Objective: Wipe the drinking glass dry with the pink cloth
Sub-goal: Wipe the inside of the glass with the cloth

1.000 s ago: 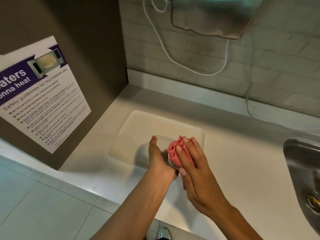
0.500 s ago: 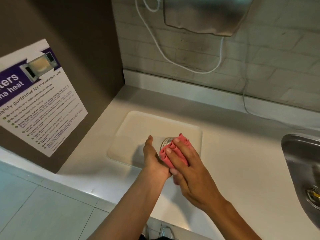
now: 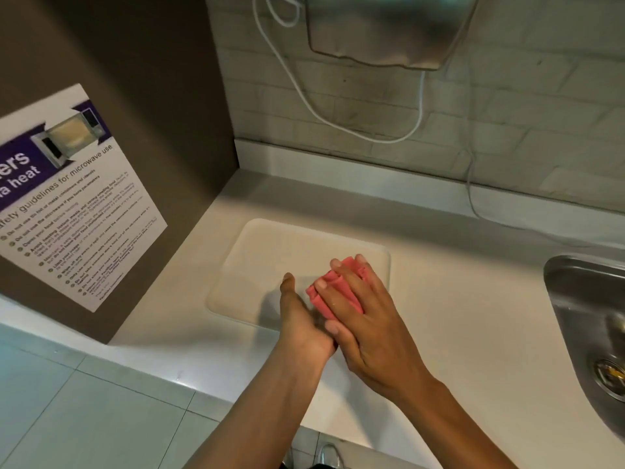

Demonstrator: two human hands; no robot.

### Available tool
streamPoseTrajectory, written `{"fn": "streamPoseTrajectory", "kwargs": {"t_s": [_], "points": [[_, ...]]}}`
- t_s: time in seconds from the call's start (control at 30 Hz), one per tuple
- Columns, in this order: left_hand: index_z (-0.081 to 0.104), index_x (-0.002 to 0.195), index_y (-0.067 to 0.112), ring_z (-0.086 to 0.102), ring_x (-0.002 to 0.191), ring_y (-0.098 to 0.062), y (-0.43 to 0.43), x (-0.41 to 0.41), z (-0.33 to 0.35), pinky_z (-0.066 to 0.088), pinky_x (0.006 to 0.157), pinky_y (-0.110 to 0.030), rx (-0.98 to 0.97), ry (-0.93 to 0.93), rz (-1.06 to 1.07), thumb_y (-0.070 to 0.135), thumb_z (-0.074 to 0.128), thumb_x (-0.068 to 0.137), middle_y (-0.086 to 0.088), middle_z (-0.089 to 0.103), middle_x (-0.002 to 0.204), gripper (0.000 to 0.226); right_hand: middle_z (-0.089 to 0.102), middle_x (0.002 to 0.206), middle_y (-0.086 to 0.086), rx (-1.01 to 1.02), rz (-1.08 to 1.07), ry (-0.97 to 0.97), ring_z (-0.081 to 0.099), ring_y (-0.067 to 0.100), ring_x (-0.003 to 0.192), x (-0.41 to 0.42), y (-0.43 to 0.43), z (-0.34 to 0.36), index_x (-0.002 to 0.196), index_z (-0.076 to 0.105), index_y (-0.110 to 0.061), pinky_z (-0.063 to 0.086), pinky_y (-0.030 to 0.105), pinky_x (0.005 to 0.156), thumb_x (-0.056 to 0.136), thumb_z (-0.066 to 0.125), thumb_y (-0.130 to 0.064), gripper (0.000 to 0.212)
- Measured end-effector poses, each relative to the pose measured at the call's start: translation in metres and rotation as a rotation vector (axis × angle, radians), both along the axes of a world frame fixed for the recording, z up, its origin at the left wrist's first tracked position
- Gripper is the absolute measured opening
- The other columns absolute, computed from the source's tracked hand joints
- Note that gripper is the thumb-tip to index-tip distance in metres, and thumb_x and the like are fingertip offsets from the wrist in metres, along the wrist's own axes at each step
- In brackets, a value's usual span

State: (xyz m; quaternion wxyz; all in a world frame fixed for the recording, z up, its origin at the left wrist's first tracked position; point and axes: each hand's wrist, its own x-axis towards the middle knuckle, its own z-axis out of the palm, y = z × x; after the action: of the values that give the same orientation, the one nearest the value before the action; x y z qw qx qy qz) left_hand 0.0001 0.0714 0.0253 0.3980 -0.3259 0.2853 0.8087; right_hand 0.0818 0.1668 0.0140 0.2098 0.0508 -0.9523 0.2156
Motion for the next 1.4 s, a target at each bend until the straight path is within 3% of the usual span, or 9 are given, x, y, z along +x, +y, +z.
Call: {"fn": "streamPoseTrajectory", "kwargs": {"t_s": [0.1, 0.23, 0.4, 0.5, 0.77, 0.97, 1.1, 1.27, 1.4], "points": [[0.082, 0.096, 0.008, 0.083, 0.075, -0.030, 0.005, 0.009, -0.005, 0.064, 0.063, -0.035, 0.078, 0.039, 0.110, 0.058, 0.049, 0.103, -0.014, 0.084, 0.085, 0.060, 0.050, 0.154, -0.004, -0.017, -0.038, 0.022, 0.028, 0.009, 0.151, -0.013, -0.008, 0.014, 0.146, 0.052, -0.029, 0.020, 0.037, 0.126, 0.110, 0.027, -0.041, 0.046], [0.074, 0.106, -0.003, 0.082, 0.076, -0.043, 0.002, 0.002, 0.004, 0.066, 0.062, -0.046, 0.051, -0.040, 0.070, 0.071, 0.062, 0.089, -0.026, 0.082, 0.099, 0.076, 0.048, 0.150, -0.024, -0.588, -0.147, -0.104, 0.042, -0.002, 0.140, -0.005, -0.005, 0.012, 0.147, 0.042, -0.050, 0.032, 0.016, 0.115, 0.107, 0.022, -0.053, 0.045], [0.074, 0.099, -0.007, 0.081, 0.066, -0.042, 0.002, -0.002, 0.007, 0.063, 0.066, -0.046, 0.076, -0.046, 0.097, 0.071, 0.058, 0.091, -0.028, 0.081, 0.085, 0.079, 0.012, 0.166, -0.027, -0.653, -0.097, -0.108, 0.014, -0.005, 0.152, 0.016, -0.023, -0.009, 0.161, 0.020, -0.036, 0.015, 0.010, 0.118, 0.107, 0.023, -0.051, 0.056], [0.076, 0.104, -0.005, 0.081, 0.084, -0.042, -0.001, 0.003, 0.000, 0.058, 0.080, -0.052, 0.093, -0.046, 0.078, 0.069, 0.056, 0.092, -0.027, 0.081, 0.097, 0.078, 0.028, 0.159, -0.032, -0.634, -0.093, -0.114, 0.026, -0.005, 0.148, 0.007, -0.016, -0.001, 0.154, 0.027, -0.049, 0.022, 0.013, 0.118, 0.107, 0.024, -0.049, 0.047], [0.086, 0.080, -0.002, 0.082, 0.070, -0.037, -0.006, 0.002, -0.005, 0.066, 0.058, -0.049, 0.129, 0.043, 0.030, 0.081, 0.054, 0.081, -0.021, 0.082, 0.088, 0.089, 0.042, 0.149, -0.038, -1.066, -0.154, -0.145, 0.042, -0.011, 0.137, 0.014, -0.049, -0.004, 0.150, 0.026, -0.061, 0.039, 0.016, 0.111, 0.104, 0.028, -0.059, 0.046], [0.073, 0.128, 0.004, 0.083, 0.088, -0.039, -0.008, 0.006, -0.001, 0.068, 0.067, -0.048, 0.156, 0.028, 0.025, 0.068, 0.059, 0.088, -0.021, 0.081, 0.115, 0.076, 0.039, 0.153, -0.034, -0.744, -0.114, -0.206, 0.031, -0.005, 0.147, 0.001, -0.015, 0.016, 0.147, 0.033, -0.060, 0.028, 0.027, 0.122, 0.106, 0.025, -0.055, 0.043], [0.070, 0.132, 0.007, 0.079, 0.097, -0.040, -0.006, 0.001, 0.003, 0.065, 0.070, -0.044, 0.043, -0.024, -0.022, 0.070, 0.061, 0.088, -0.021, 0.081, 0.117, 0.077, -0.001, 0.165, -0.034, -0.417, -0.031, -0.243, 0.001, -0.005, 0.153, 0.014, -0.008, 0.004, 0.153, 0.002, -0.062, 0.006, 0.020, 0.124, 0.107, 0.021, -0.048, 0.051], [0.074, 0.115, 0.010, 0.077, 0.096, -0.040, -0.001, 0.002, -0.002, 0.062, 0.092, -0.052, -0.066, -0.002, -0.049, 0.068, 0.059, 0.092, -0.022, 0.084, 0.106, 0.064, 0.021, 0.157, -0.038, -0.328, -0.067, -0.315, 0.010, -0.025, 0.139, -0.006, 0.004, 0.025, 0.147, 0.026, -0.063, 0.013, 0.012, 0.120, 0.098, 0.010, -0.067, 0.052], [0.075, 0.119, 0.011, 0.082, 0.078, -0.036, -0.004, -0.003, -0.009, 0.065, 0.061, -0.041, -0.090, 0.052, -0.032, 0.069, 0.057, 0.095, -0.018, 0.084, 0.100, 0.066, 0.011, 0.162, -0.031, -0.180, 0.006, -0.257, 0.002, -0.011, 0.150, 0.006, -0.003, 0.016, 0.152, 0.026, -0.052, 0.006, 0.012, 0.121, 0.105, 0.015, -0.055, 0.048]]}}
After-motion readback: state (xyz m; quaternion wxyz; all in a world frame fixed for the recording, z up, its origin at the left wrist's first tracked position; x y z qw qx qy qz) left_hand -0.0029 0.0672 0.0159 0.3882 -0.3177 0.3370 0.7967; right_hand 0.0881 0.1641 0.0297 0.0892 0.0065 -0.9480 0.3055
